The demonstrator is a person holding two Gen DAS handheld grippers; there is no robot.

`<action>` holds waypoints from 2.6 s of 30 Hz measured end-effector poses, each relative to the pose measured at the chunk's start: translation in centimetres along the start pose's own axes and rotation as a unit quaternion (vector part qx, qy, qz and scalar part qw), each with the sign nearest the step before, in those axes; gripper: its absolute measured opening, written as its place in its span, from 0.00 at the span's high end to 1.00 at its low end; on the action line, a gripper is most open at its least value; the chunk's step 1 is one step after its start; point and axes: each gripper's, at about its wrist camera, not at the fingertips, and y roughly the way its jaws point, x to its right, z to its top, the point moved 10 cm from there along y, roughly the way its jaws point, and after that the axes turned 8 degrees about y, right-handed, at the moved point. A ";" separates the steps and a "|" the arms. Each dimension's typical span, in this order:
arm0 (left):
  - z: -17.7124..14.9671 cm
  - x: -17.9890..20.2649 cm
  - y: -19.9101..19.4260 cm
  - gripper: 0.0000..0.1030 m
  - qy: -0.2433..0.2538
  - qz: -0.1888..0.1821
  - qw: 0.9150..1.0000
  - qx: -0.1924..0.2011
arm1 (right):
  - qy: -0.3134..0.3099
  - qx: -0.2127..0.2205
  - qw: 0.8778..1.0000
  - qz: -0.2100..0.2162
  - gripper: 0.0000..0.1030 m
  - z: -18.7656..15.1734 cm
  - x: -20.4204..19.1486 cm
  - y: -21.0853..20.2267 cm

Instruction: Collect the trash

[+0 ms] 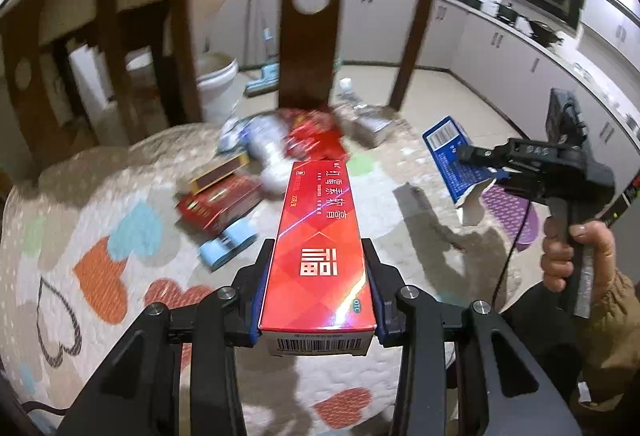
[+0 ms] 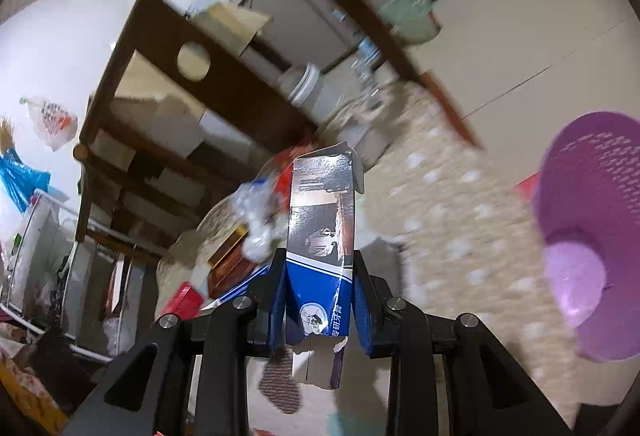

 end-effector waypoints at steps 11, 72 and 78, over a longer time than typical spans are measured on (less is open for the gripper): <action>4.7 10.1 4.6 0.63 0.073 -0.081 0.994 -0.013 | 0.027 0.141 0.984 -0.102 0.70 6.3 11.4 -7.6; -3.7 -6.7 3.4 0.25 -0.153 0.001 0.988 -0.031 | -0.162 0.151 0.955 -0.196 0.28 2.0 4.4 -0.4; -0.7 -3.7 6.6 0.23 -0.075 -0.024 0.996 -0.032 | -0.158 0.102 0.968 -0.164 0.28 0.2 3.4 2.8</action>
